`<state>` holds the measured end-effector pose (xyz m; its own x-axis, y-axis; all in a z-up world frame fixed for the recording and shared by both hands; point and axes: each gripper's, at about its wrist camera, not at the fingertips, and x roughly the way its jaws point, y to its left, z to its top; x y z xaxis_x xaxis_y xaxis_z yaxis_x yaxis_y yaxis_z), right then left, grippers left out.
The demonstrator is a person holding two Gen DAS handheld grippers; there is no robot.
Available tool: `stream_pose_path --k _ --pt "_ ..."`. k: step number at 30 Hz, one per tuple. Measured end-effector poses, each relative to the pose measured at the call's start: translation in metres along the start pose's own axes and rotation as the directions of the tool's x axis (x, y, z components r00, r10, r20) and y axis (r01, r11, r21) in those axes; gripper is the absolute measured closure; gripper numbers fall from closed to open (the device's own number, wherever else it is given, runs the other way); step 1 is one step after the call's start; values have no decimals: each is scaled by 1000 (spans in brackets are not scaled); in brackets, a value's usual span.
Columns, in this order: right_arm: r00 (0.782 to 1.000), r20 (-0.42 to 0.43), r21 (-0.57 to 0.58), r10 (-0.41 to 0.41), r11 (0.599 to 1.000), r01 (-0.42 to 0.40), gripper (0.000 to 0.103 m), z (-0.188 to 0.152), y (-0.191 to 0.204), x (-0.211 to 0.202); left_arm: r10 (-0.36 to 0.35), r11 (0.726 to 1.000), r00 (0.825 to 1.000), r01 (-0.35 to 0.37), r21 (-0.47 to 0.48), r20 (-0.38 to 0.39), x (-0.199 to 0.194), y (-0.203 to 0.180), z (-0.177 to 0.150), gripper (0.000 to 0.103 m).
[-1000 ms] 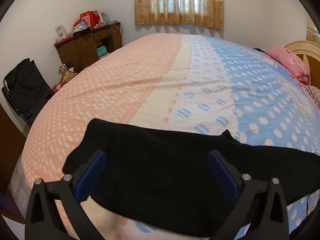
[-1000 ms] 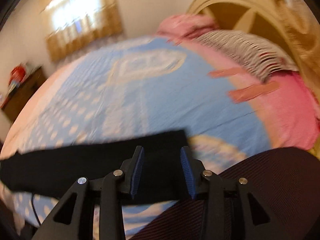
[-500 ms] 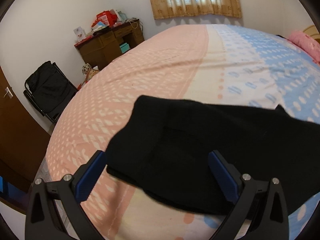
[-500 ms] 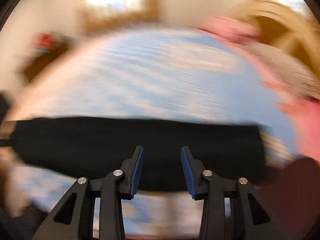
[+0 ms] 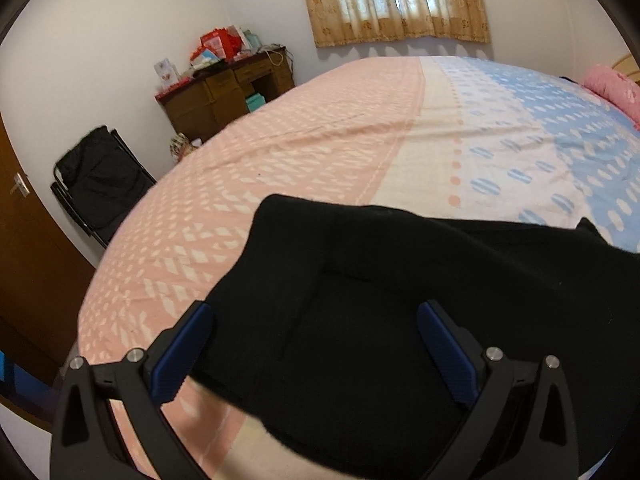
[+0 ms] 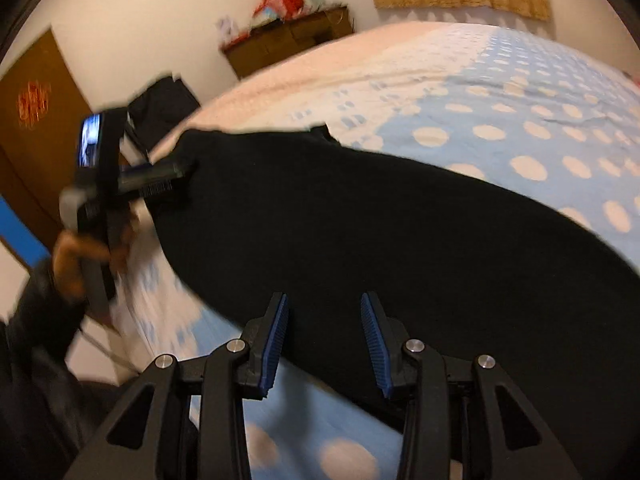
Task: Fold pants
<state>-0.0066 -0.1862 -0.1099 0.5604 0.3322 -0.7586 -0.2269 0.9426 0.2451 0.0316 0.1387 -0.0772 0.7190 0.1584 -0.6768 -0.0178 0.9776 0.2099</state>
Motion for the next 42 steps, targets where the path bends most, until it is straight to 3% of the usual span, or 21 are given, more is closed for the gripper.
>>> stream_pose_path --k 2,4,7,8,10,15,19,24,28,31,40,42 --pt "997 -49 -45 -51 998 49 63 1 0 -6 -19 1000 1000 18 -10 -20 1 3 3 0" --pt "997 -63 -17 -41 999 40 63 15 -9 -17 -18 1000 1000 18 1 -23 -1 3 5 0" --pt "996 60 16 71 997 -72 61 51 -15 -31 -12 1000 999 12 3 38 -12 3 7 0" --pt "990 99 8 98 995 -100 52 64 -15 -31 -22 1000 998 22 -5 58 -15 4 8 0" --pt "978 152 -18 146 989 -145 41 88 -16 -18 -50 999 995 52 -17 89 -18 4 8 0" --pt "970 80 -15 231 973 -231 41 126 -21 47 -21 999 1000 20 29 12 2 -4 -1 0" --pt "953 10 6 301 954 -301 41 127 -19 77 -41 999 999 41 -4 -1 6 -1 -1 0" --pt "925 -41 -16 379 925 -379 41 121 -11 69 -30 1000 999 29 11 12 4 -7 -2 0" --pt "926 -140 -41 352 932 -360 41 120 -7 80 -30 1000 999 30 8 12 3 -7 -3 0" --pt "940 -82 -9 331 943 -333 41 129 -11 89 -29 1000 1000 28 8 12 4 -5 -2 0" --pt "860 -100 56 501 866 -497 41 140 -13 104 -37 999 999 37 4 11 7 -6 1 0" --pt "864 -55 89 500 864 -495 41 148 -17 111 -38 999 999 38 4 10 6 -5 1 0"
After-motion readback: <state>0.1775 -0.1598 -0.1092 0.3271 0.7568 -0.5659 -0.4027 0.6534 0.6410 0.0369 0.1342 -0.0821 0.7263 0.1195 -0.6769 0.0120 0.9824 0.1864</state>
